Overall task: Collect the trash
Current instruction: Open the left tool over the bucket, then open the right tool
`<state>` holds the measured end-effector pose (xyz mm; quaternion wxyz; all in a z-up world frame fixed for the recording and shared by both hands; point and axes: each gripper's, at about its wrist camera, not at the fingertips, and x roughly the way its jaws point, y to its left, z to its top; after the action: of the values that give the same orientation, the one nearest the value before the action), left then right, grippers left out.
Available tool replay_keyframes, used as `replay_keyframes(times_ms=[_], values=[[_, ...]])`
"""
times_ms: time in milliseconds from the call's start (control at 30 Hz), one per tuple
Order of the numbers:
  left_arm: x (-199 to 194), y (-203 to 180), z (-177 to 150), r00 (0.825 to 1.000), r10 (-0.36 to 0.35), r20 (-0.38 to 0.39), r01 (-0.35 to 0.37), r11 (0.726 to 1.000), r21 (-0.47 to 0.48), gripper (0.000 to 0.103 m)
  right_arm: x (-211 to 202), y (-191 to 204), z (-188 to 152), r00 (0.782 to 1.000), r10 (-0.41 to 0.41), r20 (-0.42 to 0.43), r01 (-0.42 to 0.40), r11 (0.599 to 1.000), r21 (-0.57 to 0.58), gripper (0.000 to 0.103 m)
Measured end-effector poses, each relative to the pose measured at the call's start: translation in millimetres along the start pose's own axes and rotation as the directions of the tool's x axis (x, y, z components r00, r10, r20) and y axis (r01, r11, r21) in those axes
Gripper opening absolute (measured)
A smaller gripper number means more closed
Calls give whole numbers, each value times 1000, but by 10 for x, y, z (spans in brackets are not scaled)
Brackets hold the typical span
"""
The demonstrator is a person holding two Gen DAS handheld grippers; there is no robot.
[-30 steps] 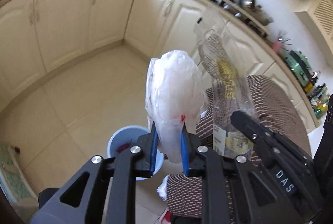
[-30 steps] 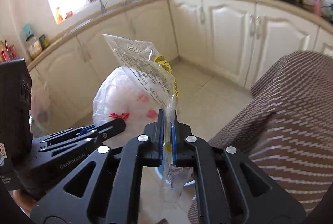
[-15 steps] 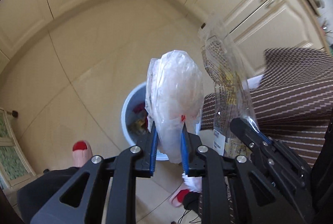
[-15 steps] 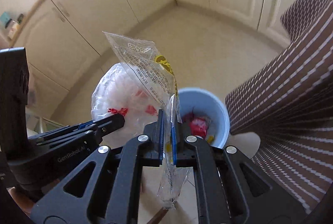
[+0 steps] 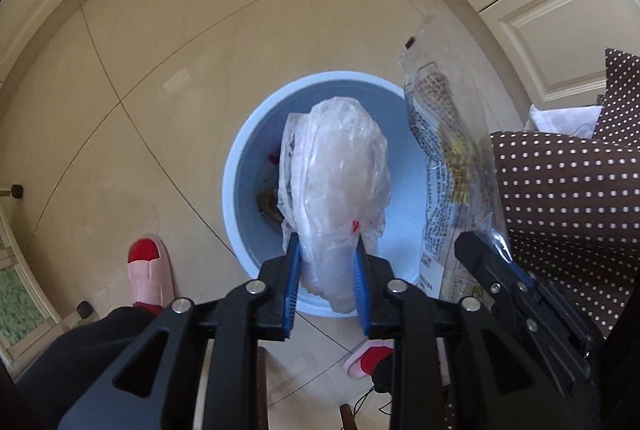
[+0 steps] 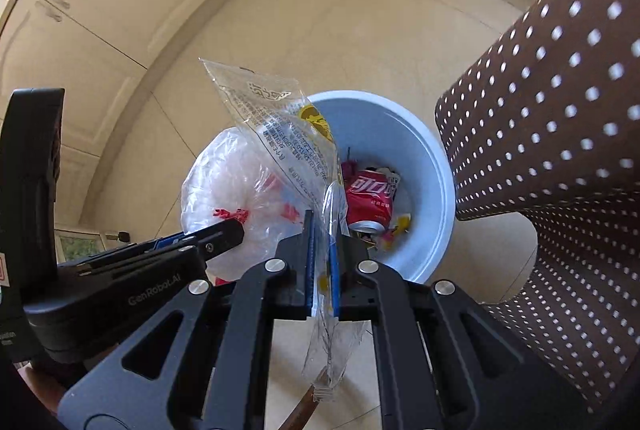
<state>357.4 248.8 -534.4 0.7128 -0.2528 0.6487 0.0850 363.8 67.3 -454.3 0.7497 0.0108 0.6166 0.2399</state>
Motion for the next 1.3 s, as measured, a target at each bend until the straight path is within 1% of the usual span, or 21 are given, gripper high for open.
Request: replay_keyframes(times_ms=[133, 233, 367, 467, 600, 733, 867, 967, 1000, 1033, 1167, 1300], values=[[88, -41, 114, 999, 28, -18, -28, 1000, -2, 40, 132, -37, 24, 1000, -2, -19, 2, 1000, 9, 8], [141, 34, 124, 1000, 27, -15, -28, 1000, -12, 45, 223, -43, 44, 1000, 0, -29, 0, 1000, 17, 10], [101, 70, 137, 1000, 22, 10, -22, 999, -23, 53, 258, -8, 45, 999, 3, -36, -3, 1000, 12, 10], [66, 71, 132, 999, 31, 17, -31, 999, -18, 53, 239, 15, 54, 999, 3, -33, -2, 1000, 12, 10], [-17, 99, 117, 999, 26, 29, -26, 999, -26, 53, 214, -8, 27, 1000, 13, -10, -13, 1000, 11, 11], [-102, 187, 116, 999, 12, 35, -10, 999, -54, 53, 108, 32, 40, 1000, 11, 15, -11, 1000, 11, 18], [-184, 237, 109, 999, 3, 51, 0, 998, -60, 53, 47, 66, 39, 1000, 9, 27, -9, 1000, 2, 19], [-263, 234, 73, 998, 1, 65, 3, 998, -61, 53, -29, 84, 37, 999, 3, 40, -3, 1000, -8, 30], [-300, 241, 67, 997, 0, 72, 5, 998, -62, 53, -55, 88, 35, 999, -2, 47, 3, 1000, -12, 39], [-326, 253, 63, 997, 1, 78, 4, 998, -63, 53, -79, 95, 34, 999, -8, 54, 9, 1000, -18, 46], [-492, 270, 16, 994, 3, 106, 5, 998, -68, 53, -268, 168, 34, 995, -30, 92, 35, 998, -47, 46], [-826, 215, -73, 985, 12, 173, -4, 999, -43, 53, -528, 299, -14, 989, -48, 137, 61, 994, -89, 46]])
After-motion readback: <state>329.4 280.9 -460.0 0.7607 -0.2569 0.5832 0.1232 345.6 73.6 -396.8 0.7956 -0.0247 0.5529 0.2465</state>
